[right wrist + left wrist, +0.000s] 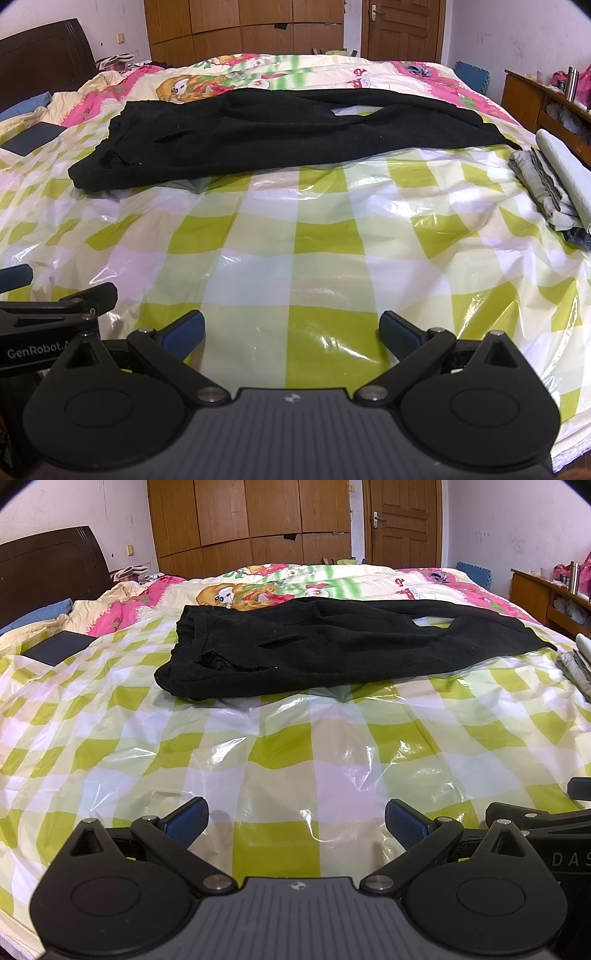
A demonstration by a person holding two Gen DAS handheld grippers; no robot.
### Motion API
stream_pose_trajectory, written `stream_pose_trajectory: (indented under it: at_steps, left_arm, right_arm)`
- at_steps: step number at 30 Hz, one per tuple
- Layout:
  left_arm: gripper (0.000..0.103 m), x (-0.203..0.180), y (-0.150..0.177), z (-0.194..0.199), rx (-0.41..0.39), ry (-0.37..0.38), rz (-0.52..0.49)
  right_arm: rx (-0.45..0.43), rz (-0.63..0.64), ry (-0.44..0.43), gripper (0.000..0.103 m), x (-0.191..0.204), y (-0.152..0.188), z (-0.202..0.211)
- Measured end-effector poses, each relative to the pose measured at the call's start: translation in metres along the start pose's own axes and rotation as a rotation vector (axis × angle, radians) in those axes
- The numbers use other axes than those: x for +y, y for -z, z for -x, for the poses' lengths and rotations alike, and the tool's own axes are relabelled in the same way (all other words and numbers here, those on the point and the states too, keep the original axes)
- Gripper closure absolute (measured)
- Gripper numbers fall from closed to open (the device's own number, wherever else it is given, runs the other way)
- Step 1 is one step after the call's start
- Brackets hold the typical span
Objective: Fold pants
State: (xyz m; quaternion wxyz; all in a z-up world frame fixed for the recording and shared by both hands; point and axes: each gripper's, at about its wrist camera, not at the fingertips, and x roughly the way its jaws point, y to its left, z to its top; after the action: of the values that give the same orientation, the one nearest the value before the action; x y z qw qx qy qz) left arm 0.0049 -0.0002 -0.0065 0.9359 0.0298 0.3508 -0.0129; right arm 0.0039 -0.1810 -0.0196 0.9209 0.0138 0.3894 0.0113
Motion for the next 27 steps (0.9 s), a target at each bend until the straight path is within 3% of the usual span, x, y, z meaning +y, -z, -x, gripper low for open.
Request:
stream_pose_trajectory:
  at_steps: [27]
  left_arm:
    - [0.0, -0.0009, 0.0056, -0.0032, 0.004, 0.002, -0.008]
  right_arm:
    - [0.004, 0.0, 0.003, 0.003, -0.0014, 0.001, 0.0]
